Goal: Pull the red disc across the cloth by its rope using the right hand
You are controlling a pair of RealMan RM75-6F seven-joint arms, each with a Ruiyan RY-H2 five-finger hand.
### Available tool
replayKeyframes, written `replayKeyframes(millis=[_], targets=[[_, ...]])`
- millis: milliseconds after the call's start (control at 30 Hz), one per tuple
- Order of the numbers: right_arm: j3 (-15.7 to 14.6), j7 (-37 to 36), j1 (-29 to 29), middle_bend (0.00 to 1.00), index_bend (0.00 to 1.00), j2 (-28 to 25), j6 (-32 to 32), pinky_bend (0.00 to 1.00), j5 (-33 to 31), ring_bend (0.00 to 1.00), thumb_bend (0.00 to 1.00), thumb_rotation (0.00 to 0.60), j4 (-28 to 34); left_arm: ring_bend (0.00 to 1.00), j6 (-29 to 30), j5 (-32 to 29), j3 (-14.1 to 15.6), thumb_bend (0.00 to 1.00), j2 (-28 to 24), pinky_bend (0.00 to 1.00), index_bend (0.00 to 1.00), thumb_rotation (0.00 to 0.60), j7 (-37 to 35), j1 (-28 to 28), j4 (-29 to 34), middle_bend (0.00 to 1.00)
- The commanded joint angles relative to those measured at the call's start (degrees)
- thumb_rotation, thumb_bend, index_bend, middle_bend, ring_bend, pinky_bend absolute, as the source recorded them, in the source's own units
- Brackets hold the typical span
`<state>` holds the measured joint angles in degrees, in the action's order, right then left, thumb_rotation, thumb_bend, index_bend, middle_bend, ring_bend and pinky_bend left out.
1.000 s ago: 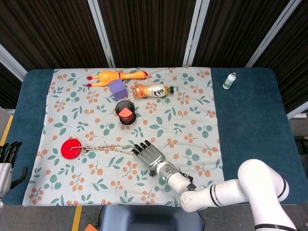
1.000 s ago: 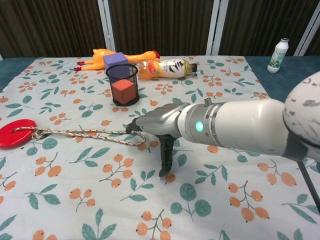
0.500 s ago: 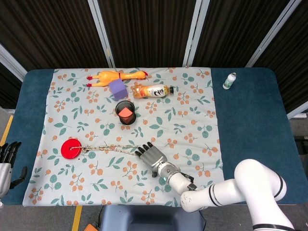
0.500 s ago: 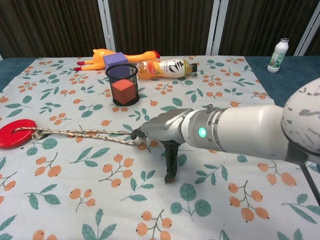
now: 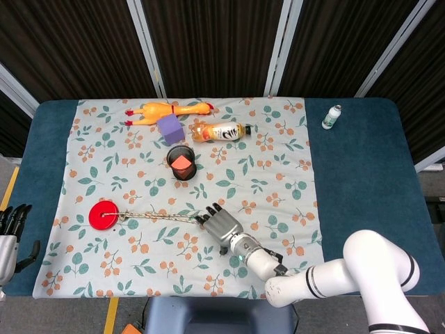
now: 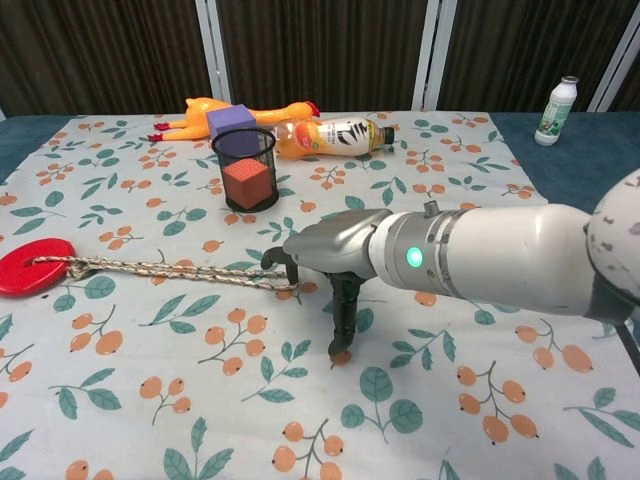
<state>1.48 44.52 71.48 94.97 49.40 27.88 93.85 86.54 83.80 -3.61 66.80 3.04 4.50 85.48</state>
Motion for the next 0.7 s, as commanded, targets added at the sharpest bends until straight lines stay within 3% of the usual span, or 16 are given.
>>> replayKeyframes(millis=[33, 233, 467, 600, 700], targets=[[0.05, -0.74, -0.38, 0.45, 0.00, -0.30, 0.22, 0.00, 1.03, 0.02, 0.23, 0.600, 0.31, 0.00, 0.05, 0.05, 0.03, 0.46, -0.01, 0.08, 0.00, 0.567, 0.01, -0.04, 0.00, 0.06], [0.11, -1.73, -0.65, 0.58, 0.00, -1.51, -0.02, 0.00, 1.51, 0.12, 0.27, 0.600, 1.42, 0.00, -0.01, 0.03, 0.01, 0.46, 0.04, 0.08, 0.00, 0.570, 0.00, -0.04, -0.04, 0.06], [0.26, -2.51, -0.82, 0.65, 0.01, -2.51, 0.32, 0.00, 1.03, 0.23, 0.37, 0.600, 2.29, 0.00, 0.05, 0.08, -0.01, 0.46, 0.08, 0.08, 0.00, 0.571, -0.02, -0.07, -0.12, 0.06], [0.68, -3.36, -1.55, 0.72, 0.27, -2.61, 2.11, 0.03, 2.70, 0.40, 0.47, 0.600, 2.76, 0.00, 0.03, 0.03, 0.05, 0.46, 0.11, 0.08, 0.00, 0.572, -0.09, -0.16, -0.21, 0.06], [0.94, -4.77, -2.74, 0.77, 0.44, -2.36, 3.47, 0.22, 5.45, 0.52, 0.56, 0.600, 2.67, 0.00, 0.06, 0.05, 0.09, 0.46, 0.19, 0.08, 0.00, 0.568, -0.09, -0.21, -0.23, 0.06]])
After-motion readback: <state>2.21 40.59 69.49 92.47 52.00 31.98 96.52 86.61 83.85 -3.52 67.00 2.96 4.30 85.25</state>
